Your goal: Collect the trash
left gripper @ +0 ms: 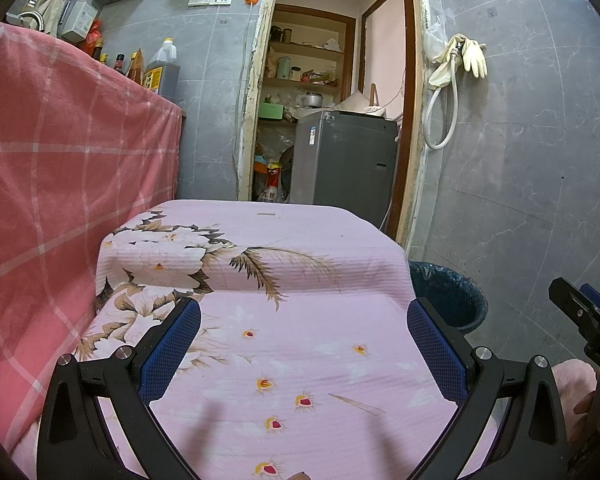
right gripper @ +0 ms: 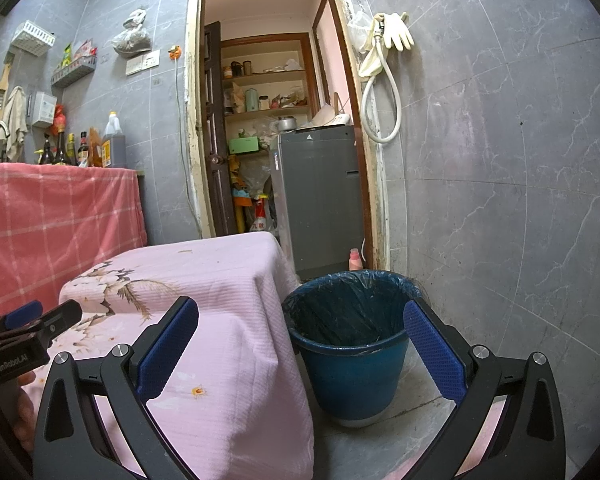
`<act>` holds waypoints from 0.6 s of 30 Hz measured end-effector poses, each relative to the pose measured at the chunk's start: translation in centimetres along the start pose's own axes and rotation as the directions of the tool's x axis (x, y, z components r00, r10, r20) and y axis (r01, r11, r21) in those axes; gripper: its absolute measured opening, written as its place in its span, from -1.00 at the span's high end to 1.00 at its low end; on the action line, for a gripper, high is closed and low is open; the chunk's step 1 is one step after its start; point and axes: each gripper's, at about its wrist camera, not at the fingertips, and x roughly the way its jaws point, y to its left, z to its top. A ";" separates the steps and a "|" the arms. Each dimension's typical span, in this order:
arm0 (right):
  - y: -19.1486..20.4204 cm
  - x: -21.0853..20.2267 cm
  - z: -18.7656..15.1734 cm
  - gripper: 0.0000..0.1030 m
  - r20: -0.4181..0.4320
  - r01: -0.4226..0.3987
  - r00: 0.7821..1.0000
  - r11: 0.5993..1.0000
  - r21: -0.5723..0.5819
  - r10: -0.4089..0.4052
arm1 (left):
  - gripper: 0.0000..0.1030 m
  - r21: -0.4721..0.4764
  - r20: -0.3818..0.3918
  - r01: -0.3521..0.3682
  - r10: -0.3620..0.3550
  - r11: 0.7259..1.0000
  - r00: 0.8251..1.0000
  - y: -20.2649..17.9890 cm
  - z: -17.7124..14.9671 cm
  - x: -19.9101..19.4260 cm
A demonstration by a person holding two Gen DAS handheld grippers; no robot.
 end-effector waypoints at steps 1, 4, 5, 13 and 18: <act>0.0 0.0 0.0 -1.00 0.000 0.000 1.000 1.000 0.000 0.000 | -0.97 0.000 0.000 -0.001 0.001 1.000 1.000 0.0 0.0 0.0; 0.1 0.0 0.0 -1.00 0.000 0.000 1.000 1.000 0.000 0.000 | -0.97 0.001 0.000 -0.002 0.002 1.000 1.000 0.0 0.0 0.0; 0.1 0.0 0.0 -1.00 0.000 0.000 1.000 1.000 0.000 0.000 | -0.97 0.001 0.000 -0.003 0.003 1.000 1.000 0.0 0.0 0.0; 0.2 0.0 0.0 -1.00 -0.001 0.001 1.000 1.000 0.000 -0.001 | -0.97 0.012 -0.009 -0.035 0.035 0.999 0.999 0.4 0.0 0.3; 0.3 0.0 0.0 -1.00 -0.001 0.001 1.000 1.000 0.000 -0.001 | -0.97 0.021 -0.008 -0.058 0.058 0.998 0.998 0.6 -0.2 0.4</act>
